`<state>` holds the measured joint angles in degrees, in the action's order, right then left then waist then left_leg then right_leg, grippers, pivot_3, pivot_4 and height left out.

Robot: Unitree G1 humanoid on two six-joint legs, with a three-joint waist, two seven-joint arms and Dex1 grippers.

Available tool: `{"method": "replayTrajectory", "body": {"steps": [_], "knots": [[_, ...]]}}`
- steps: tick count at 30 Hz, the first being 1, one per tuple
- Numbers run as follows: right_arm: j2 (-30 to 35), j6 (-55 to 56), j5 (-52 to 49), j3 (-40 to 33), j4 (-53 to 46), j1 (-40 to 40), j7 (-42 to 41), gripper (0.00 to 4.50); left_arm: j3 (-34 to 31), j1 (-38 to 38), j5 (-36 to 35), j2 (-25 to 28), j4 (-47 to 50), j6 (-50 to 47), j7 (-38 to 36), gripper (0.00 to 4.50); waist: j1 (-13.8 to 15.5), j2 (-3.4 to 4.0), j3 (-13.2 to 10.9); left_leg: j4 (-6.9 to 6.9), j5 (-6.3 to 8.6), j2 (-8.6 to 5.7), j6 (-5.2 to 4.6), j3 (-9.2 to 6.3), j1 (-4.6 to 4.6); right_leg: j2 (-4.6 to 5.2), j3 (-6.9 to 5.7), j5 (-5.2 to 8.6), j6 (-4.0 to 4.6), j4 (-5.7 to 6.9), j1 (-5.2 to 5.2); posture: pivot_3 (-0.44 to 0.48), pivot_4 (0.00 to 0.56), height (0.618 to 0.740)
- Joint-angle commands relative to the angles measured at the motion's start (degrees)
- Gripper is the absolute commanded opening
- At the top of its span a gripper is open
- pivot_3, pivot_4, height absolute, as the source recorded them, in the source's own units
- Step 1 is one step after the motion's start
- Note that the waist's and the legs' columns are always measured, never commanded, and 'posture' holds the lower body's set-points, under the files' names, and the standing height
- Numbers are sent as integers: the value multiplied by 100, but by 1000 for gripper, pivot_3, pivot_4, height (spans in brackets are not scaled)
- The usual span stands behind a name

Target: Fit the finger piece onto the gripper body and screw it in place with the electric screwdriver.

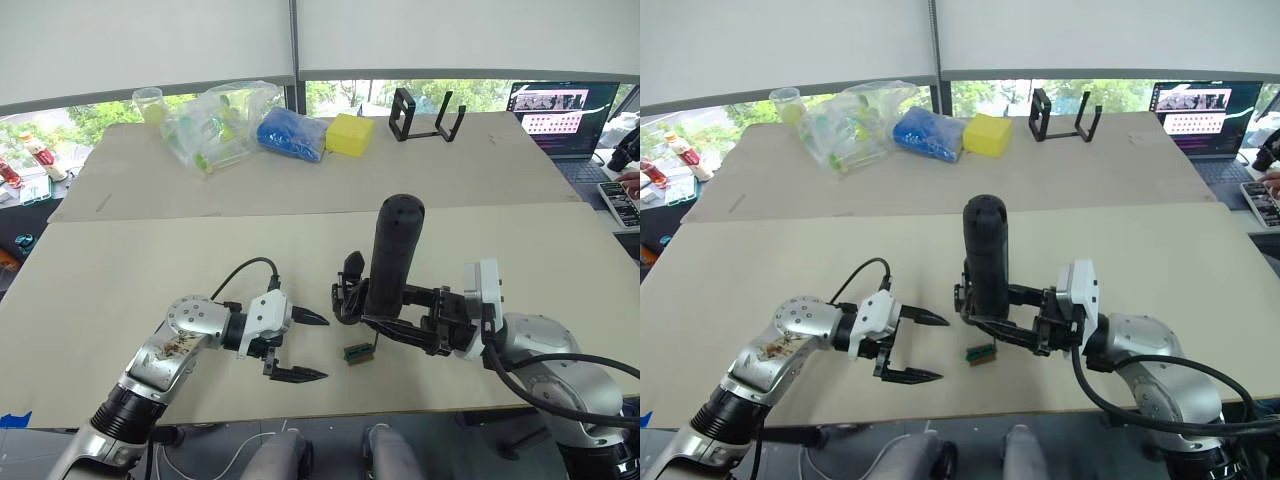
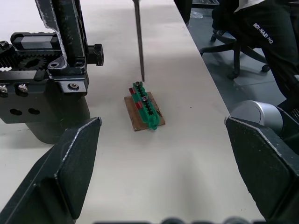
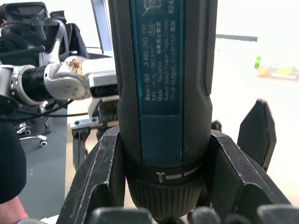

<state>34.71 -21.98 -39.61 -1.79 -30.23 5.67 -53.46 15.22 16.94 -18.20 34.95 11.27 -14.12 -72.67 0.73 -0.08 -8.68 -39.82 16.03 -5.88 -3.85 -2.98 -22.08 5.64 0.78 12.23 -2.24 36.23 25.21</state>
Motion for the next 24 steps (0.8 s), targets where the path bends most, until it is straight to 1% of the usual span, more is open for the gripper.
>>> {"method": "replayTrajectory", "body": {"steps": [1, 16, 24], "knots": [[-68, 135, -80, -86, -233, 115, 46, 1925, 25, 51, -17, -24, 47, 103, -5, 4500, 1, 0, 0, 0, 0, 0, 0, 0, 0, 0, -1, 0, 0, 0, 0, 0, 150, 737], [-82, 125, 63, 42, 5, 220, 27, 1925, -1, 41, -24, 6, 61, 85, 11, 4500, -1, 0, 0, 0, 0, 0, 0, 0, 0, 0, 0, 0, 0, 0, 0, 0, 150, 737], [-60, 125, 34, 27, -137, 33, 28, 1925, -9, 84, -19, 8, 23, 90, -1, 4500, 0, 0, 0, 0, 0, 0, 0, 0, 1, 0, 0, 0, 0, 0, -1, 0, 150, 737]]}}
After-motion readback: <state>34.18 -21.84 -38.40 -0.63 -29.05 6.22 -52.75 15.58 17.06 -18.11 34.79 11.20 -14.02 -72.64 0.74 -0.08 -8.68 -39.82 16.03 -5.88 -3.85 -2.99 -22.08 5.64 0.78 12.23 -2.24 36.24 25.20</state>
